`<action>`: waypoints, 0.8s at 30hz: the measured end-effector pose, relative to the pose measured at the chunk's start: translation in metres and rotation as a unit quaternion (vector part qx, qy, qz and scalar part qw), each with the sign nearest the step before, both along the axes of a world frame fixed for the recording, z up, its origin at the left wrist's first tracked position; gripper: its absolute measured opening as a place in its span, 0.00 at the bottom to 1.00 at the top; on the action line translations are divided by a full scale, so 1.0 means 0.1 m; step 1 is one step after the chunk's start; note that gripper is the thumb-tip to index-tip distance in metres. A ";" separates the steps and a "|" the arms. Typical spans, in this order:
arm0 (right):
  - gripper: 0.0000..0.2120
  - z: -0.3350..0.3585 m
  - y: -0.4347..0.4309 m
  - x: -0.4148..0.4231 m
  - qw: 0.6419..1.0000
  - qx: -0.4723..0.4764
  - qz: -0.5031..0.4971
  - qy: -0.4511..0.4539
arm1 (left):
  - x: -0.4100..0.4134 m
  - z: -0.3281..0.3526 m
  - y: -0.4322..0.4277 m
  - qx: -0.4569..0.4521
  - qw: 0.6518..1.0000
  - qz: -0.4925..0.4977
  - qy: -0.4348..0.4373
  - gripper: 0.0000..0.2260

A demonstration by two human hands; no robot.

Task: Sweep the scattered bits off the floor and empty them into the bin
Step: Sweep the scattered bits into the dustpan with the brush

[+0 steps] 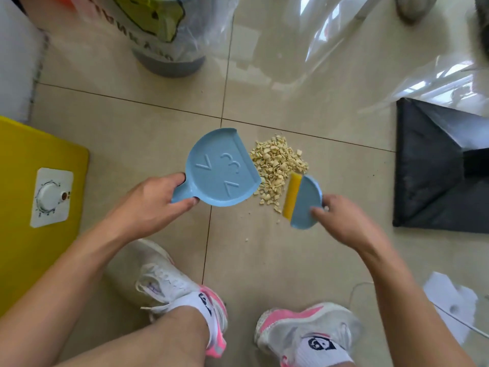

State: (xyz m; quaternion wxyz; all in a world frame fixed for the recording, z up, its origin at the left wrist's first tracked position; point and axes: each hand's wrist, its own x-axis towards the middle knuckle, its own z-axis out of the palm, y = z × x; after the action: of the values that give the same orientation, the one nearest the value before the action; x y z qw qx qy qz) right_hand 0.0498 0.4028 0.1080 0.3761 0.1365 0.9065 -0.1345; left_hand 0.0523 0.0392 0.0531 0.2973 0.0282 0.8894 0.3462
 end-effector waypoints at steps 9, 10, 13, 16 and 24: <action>0.12 -0.57 -0.90 0.47 0.949 -0.010 0.312 -0.051 | -0.01 0.10 -0.21 0.013 0.999 0.045 0.023 0.08; 0.12 -0.64 -0.90 0.39 0.947 0.000 0.317 -0.053 | -0.01 0.10 -0.21 0.025 0.998 0.052 0.021 0.07; 0.14 -0.75 -0.73 0.02 0.948 0.039 0.316 -0.025 | -0.03 0.12 -0.17 0.069 0.995 0.074 0.010 0.03; 0.08 -0.69 -0.54 -0.38 0.938 0.083 0.335 0.034 | -0.06 0.13 -0.13 0.089 0.992 0.085 0.007 0.04; 0.09 -0.25 -0.34 -0.60 0.892 0.073 0.438 0.084 | -0.07 0.16 -0.10 0.099 0.988 0.116 -0.011 0.07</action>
State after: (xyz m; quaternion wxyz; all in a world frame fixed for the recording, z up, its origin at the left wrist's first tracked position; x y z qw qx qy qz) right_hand -0.0107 0.3685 0.0835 0.3083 -0.2596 0.9097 0.0997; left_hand 0.0454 0.0291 0.0687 0.2604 -0.0495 0.8448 0.4648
